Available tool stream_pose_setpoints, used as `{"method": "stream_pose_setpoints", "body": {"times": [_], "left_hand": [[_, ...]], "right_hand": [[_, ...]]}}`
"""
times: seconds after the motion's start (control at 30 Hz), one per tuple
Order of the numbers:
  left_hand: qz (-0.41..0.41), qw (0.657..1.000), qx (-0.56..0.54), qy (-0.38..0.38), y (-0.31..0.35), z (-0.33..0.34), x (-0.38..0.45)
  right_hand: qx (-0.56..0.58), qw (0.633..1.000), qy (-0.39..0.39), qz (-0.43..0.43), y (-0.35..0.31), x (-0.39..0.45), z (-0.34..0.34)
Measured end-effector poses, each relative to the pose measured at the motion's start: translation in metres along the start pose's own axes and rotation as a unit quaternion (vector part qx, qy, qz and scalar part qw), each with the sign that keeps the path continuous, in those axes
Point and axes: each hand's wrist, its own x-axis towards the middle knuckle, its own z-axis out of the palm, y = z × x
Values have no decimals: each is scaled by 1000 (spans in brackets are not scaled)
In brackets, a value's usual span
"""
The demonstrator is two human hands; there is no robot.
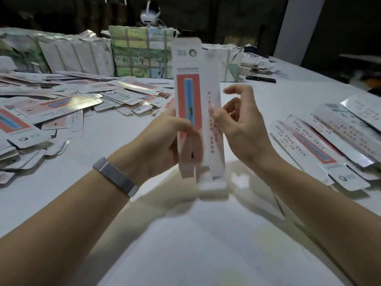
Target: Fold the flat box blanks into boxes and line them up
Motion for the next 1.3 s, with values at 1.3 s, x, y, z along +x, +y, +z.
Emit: {"method": "stream_pose_setpoints", "body": {"times": [1.3], "left_hand": [[170, 978, 102, 71, -24, 25, -4]], "right_hand": [[303, 940, -87, 126, -9, -5, 5]]}}
